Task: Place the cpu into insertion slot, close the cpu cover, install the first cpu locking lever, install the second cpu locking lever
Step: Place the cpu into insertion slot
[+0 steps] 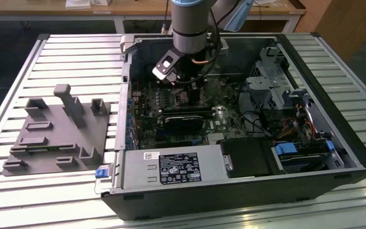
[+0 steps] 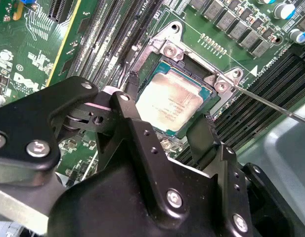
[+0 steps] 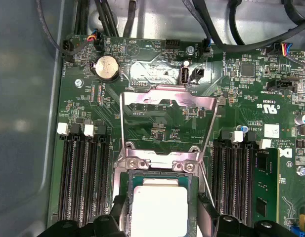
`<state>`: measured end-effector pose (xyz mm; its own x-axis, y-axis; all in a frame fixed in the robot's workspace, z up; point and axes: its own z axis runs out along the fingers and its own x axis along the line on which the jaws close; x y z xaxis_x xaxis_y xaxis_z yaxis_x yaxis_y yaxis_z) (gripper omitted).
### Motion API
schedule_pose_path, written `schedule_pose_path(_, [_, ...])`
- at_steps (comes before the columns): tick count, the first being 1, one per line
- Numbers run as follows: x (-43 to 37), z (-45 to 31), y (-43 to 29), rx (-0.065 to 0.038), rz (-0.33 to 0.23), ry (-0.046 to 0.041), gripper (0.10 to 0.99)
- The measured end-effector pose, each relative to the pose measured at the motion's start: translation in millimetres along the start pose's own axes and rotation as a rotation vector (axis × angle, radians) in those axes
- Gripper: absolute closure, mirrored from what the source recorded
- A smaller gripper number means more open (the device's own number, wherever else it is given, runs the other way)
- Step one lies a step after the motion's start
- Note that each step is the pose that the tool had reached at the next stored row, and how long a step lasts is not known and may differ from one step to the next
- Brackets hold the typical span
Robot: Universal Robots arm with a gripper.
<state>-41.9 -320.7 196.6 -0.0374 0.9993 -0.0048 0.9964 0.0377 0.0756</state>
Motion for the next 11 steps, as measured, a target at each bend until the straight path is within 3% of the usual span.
schedule_pose_path(4, [0.0,-2.9,0.7,0.0,0.0,0.002,0.435])
schedule_pose_path(5, [0.0,-4.0,1.0,0.0,0.001,0.0026,0.498])
schedule_pose_path(6, [0.0,-5.6,1.2,0.001,0.001,0.0029,0.498])
schedule_pose_path(8, [0.0,-9.4,1.9,0.002,0.001,0.0033,0.62])
schedule_pose_path(10, [-0.1,-13.3,2.6,0.005,0.001,0.0033,0.62])
schedule_pose_path(11, [-0.1,-14.6,3.1,0.007,0.001,0.0034,0.682])
